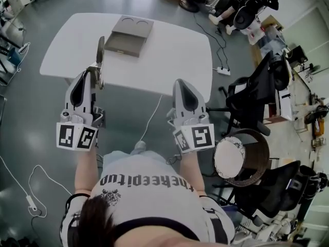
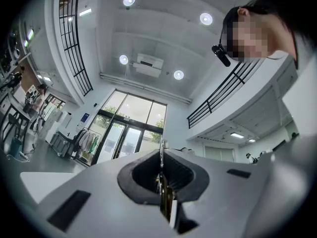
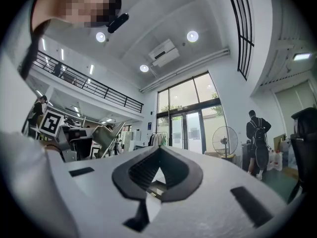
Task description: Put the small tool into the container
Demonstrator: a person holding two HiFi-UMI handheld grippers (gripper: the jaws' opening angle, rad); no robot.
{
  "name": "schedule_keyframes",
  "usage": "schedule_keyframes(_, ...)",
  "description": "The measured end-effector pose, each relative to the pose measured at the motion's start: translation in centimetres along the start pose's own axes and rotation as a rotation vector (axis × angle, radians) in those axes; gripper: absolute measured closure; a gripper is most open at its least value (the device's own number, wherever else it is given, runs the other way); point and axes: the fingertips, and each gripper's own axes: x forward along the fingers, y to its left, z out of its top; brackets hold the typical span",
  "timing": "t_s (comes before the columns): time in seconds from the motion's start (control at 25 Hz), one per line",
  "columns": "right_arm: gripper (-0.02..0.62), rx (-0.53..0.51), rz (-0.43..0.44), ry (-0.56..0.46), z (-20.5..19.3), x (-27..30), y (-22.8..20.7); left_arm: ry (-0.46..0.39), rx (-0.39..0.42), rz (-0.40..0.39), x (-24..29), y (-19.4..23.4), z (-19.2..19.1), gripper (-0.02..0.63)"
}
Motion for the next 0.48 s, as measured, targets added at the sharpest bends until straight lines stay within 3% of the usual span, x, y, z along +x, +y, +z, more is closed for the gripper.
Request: schedule_keyframes(0.48, 0.594, 0.021, -0.010, 0.004, -1.2, 2.6, -3.0, -0.025, 0.043, 0.008, 3.5, 0.5, -1.4, 0.592)
